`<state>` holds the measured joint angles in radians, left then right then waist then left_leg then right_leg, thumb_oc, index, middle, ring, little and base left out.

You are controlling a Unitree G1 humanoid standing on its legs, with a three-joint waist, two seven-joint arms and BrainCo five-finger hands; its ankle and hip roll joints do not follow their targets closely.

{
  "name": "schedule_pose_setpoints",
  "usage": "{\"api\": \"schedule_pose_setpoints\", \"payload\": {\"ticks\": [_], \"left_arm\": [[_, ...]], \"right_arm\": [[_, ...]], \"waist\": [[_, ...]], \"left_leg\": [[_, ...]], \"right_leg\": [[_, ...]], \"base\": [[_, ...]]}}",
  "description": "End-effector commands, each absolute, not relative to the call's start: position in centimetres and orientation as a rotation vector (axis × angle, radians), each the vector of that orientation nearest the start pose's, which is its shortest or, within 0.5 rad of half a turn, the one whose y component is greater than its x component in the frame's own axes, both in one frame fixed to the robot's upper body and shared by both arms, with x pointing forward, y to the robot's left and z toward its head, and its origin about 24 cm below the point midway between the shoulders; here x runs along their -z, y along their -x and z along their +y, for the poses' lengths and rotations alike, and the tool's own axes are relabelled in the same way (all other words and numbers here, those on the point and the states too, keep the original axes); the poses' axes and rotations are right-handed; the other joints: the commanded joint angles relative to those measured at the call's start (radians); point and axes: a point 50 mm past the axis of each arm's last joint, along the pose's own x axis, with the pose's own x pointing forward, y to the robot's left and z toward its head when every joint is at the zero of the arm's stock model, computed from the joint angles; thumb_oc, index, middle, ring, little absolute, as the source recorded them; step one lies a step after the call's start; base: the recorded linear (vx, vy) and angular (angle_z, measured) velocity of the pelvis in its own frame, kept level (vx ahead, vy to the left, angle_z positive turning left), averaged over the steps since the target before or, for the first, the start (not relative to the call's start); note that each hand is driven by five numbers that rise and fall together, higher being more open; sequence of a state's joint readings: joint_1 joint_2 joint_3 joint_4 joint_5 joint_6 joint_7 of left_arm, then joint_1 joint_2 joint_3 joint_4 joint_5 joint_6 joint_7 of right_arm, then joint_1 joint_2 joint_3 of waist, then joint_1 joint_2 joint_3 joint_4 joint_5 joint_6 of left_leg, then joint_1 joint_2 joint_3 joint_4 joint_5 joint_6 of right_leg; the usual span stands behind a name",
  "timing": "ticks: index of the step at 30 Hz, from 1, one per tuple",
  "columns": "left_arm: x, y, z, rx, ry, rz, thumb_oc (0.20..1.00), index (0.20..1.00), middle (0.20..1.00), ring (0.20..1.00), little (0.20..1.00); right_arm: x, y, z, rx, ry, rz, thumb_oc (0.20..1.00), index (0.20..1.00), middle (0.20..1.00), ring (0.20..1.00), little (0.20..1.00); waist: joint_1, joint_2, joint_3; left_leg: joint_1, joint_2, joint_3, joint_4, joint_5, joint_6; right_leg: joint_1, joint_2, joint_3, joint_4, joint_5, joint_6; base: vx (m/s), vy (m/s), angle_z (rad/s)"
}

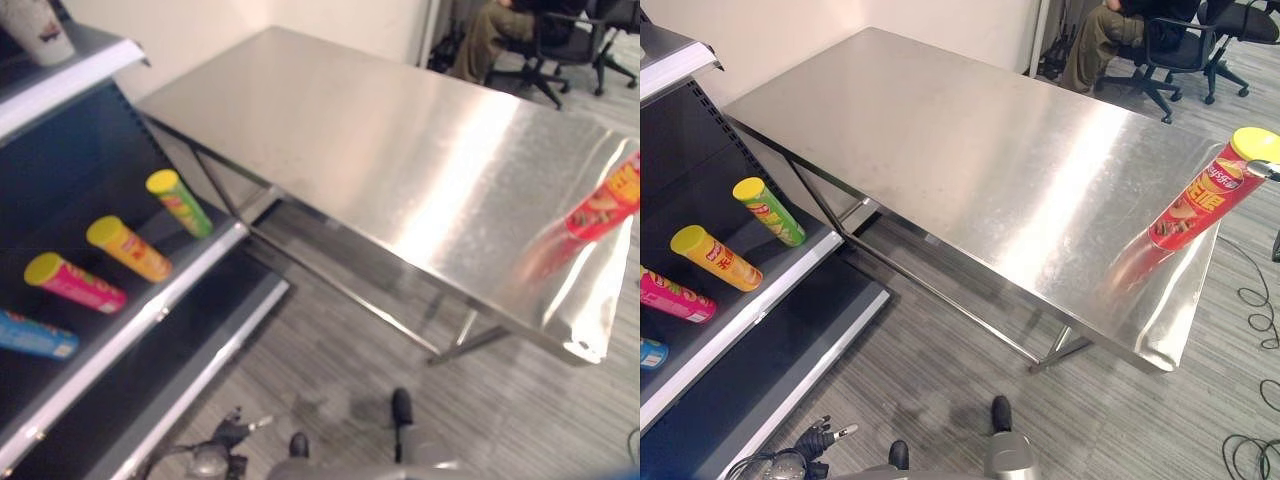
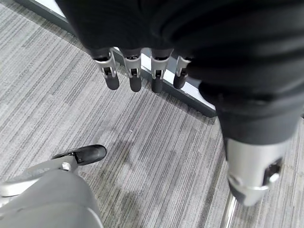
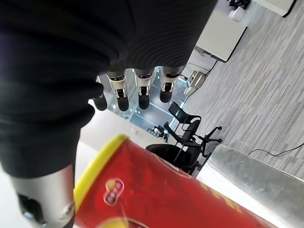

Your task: Put the goods on the table back onto the shelves and tidy them up.

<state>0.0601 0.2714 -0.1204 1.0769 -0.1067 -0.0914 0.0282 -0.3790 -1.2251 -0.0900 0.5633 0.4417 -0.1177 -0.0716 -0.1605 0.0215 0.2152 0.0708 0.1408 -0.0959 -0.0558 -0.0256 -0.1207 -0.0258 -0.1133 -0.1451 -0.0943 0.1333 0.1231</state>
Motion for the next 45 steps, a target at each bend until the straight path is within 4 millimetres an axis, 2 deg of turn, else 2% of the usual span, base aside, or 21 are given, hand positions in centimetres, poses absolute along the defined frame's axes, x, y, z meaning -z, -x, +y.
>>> {"api": "schedule_pose_setpoints", "payload": {"ticks": [1, 12, 14, 19, 25, 26, 27, 40, 42, 45], "left_arm": [[13.4, -11.8, 27.6, -0.137, -0.330, 0.997, 1.000, 1.000, 1.000, 1.000, 1.000], [13.4, -11.7, 27.4, -0.120, -0.321, 0.995, 1.000, 1.000, 1.000, 1.000, 1.000], [13.4, -11.8, 27.4, -0.118, -0.319, 0.991, 1.000, 1.000, 1.000, 1.000, 1.000], [13.3, -12.0, 27.4, -0.096, -0.324, 0.984, 1.000, 1.000, 1.000, 1.000, 1.000], [13.3, -12.0, 27.3, -0.097, -0.322, 0.985, 1.000, 1.000, 1.000, 1.000, 1.000], [13.3, -11.9, 27.4, -0.089, -0.326, 0.984, 1.000, 1.000, 1.000, 1.000, 1.000], [13.0, -12.4, 27.6, -0.079, -0.329, 0.968, 1.000, 1.000, 1.000, 1.000, 1.000], [12.8, -12.6, 28.0, -0.095, -0.315, 0.958, 1.000, 1.000, 1.000, 1.000, 1.000], [12.7, -12.6, 28.1, -0.107, -0.308, 0.954, 1.000, 1.000, 1.000, 1.000, 1.000], [12.8, -12.7, 28.2, -0.147, -0.286, 0.952, 1.000, 1.000, 1.000, 1.000, 1.000]], "right_arm": [[-28.0, -26.5, -41.3, 0.535, 0.727, -0.286, 1.000, 1.000, 1.000, 1.000, 1.000], [-28.4, -27.4, -40.5, 0.430, 0.883, -0.190, 1.000, 1.000, 1.000, 1.000, 1.000], [-28.3, -27.6, -39.6, 0.362, 0.883, -0.192, 1.000, 1.000, 1.000, 1.000, 1.000], [-28.0, -27.6, -39.7, 0.318, 0.937, -0.127, 1.000, 1.000, 1.000, 1.000, 1.000], [-28.1, -27.7, -39.7, 0.316, 0.938, -0.128, 1.000, 1.000, 1.000, 1.000, 1.000], [-27.9, -27.7, -39.9, 0.301, 0.962, -0.089, 0.790, 0.790, 0.790, 0.790, 0.790], [-28.2, -27.4, -40.7, 0.312, 1.038, -0.003, 0.200, 0.200, 0.200, 0.200, 0.200], [-28.8, -27.9, -39.6, 0.268, 1.096, -0.014, 0.200, 0.200, 0.200, 0.200, 0.200], [-29.2, -28.2, -38.9, 0.258, 1.062, -0.073, 0.200, 0.200, 0.200, 0.200, 0.200], [-30.8, -28.2, -35.7, 0.179, 0.854, -0.347, 0.200, 0.200, 0.200, 0.200, 0.200]], "waist": [[0.028, -0.093, -0.015], [0.033, -0.105, -0.009], [0.028, -0.106, -0.009], [0.033, -0.111, -0.006], [0.031, -0.111, -0.006], [0.033, -0.112, -0.006], [0.037, -0.119, -0.003], [0.032, -0.120, -0.003], [0.032, -0.118, -0.002], [0.029, -0.112, -0.005]], "left_leg": [[-0.026, 0.054, 0.011, 0.092, -0.089, -0.051], [-0.029, 0.057, 0.004, 0.088, -0.081, -0.056], [-0.031, 0.058, 0.007, 0.087, -0.079, -0.057], [-0.033, 0.058, 0.006, 0.089, -0.080, -0.058], [-0.033, 0.058, 0.006, 0.089, -0.080, -0.058], [-0.033, 0.057, 0.007, 0.089, -0.079, -0.059], [-0.034, 0.057, 0.006, 0.091, -0.078, -0.060], [-0.035, 0.056, 0.003, 0.096, -0.077, -0.061], [-0.033, 0.058, 0.003, 0.095, -0.076, -0.061], [-0.033, 0.060, 0.001, 0.096, -0.076, -0.060]], "right_leg": [[0.065, -0.025, 0.008, 0.122, -0.257, 0.038], [0.064, -0.026, -0.004, 0.128, -0.257, 0.037], [0.061, -0.026, -0.006, 0.130, -0.258, 0.038], [0.058, -0.029, -0.007, 0.134, -0.256, 0.039], [0.058, -0.029, -0.007, 0.134, -0.256, 0.039], [0.058, -0.030, -0.006, 0.135, -0.255, 0.039], [0.057, -0.033, -0.007, 0.136, -0.253, 0.040], [0.058, -0.034, -0.010, 0.145, -0.256, 0.038], [0.057, -0.033, -0.011, 0.148, -0.258, 0.038], [0.059, -0.031, -0.010, 0.152, -0.265, 0.036]], "base": [[0.00, -0.006, 0.13], [0.00, -0.005, 0.03], [0.00, 0.000, 0.00], [0.00, 0.000, 0.00], [0.00, 0.000, 0.00], [0.00, 0.000, 0.00], [0.00, 0.000, 0.00], [-0.01, 0.000, 0.00], [-0.02, -0.009, 0.00], [-0.03, -0.033, 0.00]]}}
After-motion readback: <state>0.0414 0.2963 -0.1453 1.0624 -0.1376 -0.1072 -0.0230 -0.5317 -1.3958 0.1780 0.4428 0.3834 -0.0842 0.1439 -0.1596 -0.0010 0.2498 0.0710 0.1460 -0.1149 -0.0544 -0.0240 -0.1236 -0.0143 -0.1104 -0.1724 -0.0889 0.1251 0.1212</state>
